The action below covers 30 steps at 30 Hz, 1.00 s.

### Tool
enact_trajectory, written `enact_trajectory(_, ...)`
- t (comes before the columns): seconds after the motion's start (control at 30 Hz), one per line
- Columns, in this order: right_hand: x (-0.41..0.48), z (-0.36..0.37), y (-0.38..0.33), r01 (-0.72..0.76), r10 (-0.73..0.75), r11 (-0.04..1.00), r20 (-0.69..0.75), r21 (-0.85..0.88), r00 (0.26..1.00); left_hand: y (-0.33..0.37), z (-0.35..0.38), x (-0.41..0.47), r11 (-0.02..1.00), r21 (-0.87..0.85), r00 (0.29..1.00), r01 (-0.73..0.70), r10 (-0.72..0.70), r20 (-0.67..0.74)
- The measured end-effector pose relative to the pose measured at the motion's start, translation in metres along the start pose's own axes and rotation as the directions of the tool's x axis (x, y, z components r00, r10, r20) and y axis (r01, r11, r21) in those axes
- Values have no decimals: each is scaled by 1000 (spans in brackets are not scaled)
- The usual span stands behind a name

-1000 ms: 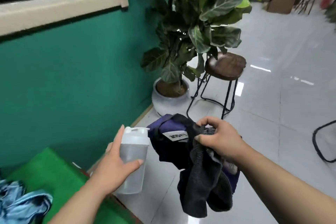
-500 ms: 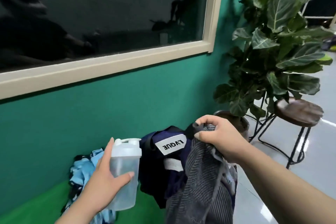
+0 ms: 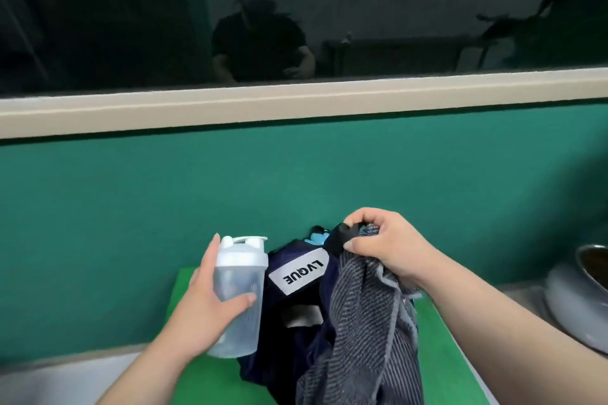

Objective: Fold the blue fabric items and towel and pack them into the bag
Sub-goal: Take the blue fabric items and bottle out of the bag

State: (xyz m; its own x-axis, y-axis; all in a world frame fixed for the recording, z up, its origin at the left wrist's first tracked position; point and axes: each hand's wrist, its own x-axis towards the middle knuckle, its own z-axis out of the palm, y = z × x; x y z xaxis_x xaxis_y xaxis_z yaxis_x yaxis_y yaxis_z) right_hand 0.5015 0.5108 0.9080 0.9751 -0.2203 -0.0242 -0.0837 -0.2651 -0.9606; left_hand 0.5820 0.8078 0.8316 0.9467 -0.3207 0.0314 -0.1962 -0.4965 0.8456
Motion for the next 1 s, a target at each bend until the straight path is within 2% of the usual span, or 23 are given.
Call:
enact_trajectory(0.23, 70, 97, -14, 38, -23, 997, 220, -65, 975, -59, -68, -31, 984, -87, 979, 155, -165, -121)
enact_trajectory(0.4, 125, 150, -18, 63, -32, 994, 315, -88, 949, -90, -100, -38, 969, -99, 952, 225, -240, -190)
enact_trajectory(0.7, 211, 244, -18, 71, -58, 997, 339, -26, 939, -135, -118, -31, 947, -128, 910, 294, -319, -266)
enact_trajectory(1.0, 282, 280, 16, -7, 16, 1000, 309, -30, 951, -166, -111, 10, 918, -165, 894, 361, -391, -218)
